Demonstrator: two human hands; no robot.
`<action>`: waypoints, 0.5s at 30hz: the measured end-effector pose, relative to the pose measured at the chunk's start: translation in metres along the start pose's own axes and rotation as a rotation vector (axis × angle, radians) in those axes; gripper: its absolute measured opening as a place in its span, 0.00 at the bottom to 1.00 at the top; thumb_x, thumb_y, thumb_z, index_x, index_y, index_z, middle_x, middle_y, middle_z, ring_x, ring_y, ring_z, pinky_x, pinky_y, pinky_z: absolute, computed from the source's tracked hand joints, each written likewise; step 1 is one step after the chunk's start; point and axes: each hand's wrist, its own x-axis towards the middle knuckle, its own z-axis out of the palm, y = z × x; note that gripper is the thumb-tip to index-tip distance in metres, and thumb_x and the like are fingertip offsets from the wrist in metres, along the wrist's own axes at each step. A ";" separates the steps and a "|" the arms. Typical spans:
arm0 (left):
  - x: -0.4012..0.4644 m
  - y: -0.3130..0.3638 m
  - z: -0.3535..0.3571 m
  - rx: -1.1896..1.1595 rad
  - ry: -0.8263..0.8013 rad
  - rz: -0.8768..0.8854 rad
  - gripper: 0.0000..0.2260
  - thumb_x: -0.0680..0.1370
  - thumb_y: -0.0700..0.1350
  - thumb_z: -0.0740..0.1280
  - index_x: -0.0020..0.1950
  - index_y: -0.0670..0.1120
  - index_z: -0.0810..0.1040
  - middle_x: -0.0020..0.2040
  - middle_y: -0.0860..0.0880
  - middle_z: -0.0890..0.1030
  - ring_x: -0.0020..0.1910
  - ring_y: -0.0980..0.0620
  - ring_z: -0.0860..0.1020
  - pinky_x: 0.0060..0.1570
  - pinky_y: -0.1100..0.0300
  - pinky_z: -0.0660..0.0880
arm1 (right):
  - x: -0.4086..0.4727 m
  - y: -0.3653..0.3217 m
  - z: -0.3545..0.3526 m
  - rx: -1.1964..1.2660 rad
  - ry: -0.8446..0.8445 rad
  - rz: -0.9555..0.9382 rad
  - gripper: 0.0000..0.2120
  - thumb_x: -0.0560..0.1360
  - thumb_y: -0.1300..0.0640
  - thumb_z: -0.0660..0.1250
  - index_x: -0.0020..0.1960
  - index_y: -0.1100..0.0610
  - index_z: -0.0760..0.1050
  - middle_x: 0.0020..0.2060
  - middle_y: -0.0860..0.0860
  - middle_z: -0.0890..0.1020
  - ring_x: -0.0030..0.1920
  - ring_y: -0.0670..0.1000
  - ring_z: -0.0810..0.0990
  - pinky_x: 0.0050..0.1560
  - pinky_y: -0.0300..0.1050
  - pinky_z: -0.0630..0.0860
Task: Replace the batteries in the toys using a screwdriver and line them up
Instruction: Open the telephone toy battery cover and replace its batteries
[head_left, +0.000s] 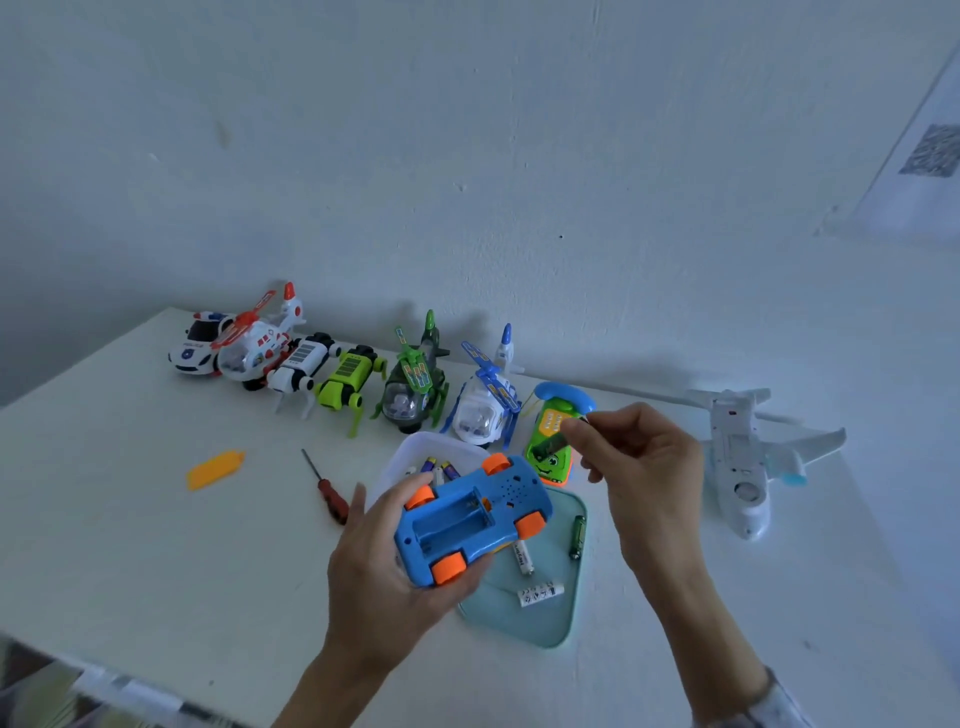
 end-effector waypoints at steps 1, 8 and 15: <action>0.000 0.000 0.001 0.014 -0.008 0.010 0.33 0.62 0.68 0.73 0.61 0.52 0.73 0.50 0.63 0.79 0.45 0.56 0.80 0.55 0.37 0.75 | -0.005 -0.004 0.004 0.013 -0.029 -0.010 0.08 0.66 0.66 0.76 0.35 0.59 0.77 0.28 0.50 0.81 0.27 0.45 0.75 0.29 0.35 0.72; 0.003 0.004 0.001 0.113 -0.017 0.043 0.34 0.64 0.66 0.72 0.61 0.45 0.76 0.48 0.57 0.81 0.46 0.57 0.79 0.73 0.48 0.59 | -0.040 0.002 0.029 -0.064 -0.211 -0.044 0.10 0.65 0.65 0.77 0.36 0.54 0.79 0.33 0.52 0.83 0.32 0.53 0.78 0.35 0.43 0.76; 0.008 0.009 0.006 0.096 -0.004 0.110 0.30 0.62 0.62 0.72 0.59 0.52 0.71 0.49 0.64 0.77 0.48 0.63 0.77 0.73 0.56 0.55 | -0.052 0.022 0.037 -0.248 -0.262 -0.491 0.10 0.65 0.65 0.75 0.38 0.51 0.78 0.39 0.45 0.81 0.38 0.43 0.78 0.41 0.32 0.74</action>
